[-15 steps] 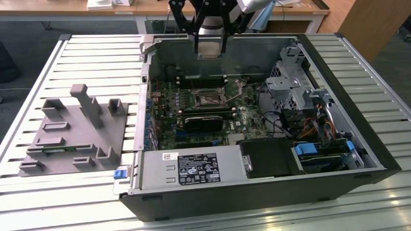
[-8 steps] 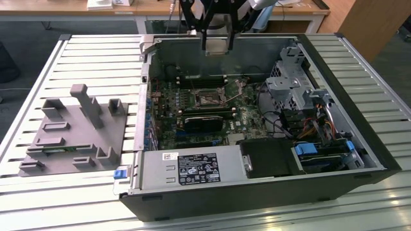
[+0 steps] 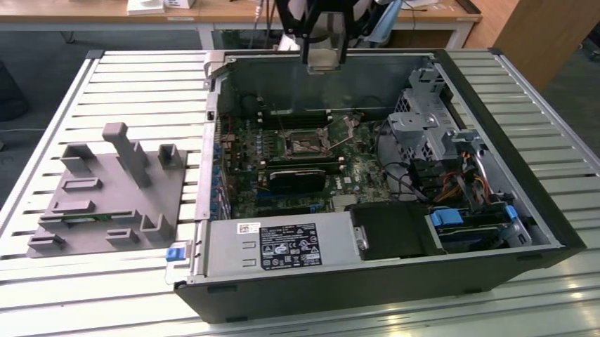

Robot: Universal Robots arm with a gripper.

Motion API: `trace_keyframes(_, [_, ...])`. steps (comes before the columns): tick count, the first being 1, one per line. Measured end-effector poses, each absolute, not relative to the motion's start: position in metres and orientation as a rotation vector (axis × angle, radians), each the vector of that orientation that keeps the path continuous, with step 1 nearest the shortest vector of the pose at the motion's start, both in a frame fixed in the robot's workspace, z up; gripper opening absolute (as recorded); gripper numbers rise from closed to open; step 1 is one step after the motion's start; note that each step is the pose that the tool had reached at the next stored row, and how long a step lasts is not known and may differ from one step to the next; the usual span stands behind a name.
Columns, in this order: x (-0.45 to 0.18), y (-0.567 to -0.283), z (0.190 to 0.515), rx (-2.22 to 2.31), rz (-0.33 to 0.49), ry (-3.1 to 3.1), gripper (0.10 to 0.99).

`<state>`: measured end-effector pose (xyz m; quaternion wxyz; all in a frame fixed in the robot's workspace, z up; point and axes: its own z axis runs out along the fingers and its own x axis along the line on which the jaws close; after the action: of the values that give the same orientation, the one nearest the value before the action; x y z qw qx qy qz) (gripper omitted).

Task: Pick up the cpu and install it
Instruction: 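Pick up the cpu and move it towards the insertion slot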

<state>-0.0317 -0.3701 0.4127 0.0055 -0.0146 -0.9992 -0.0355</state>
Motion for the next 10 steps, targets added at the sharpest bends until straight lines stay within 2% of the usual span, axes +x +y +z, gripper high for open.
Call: trace_keyframes(10, [-0.005, -0.351, 0.411, -0.045, -0.110, -3.128, 0.533])
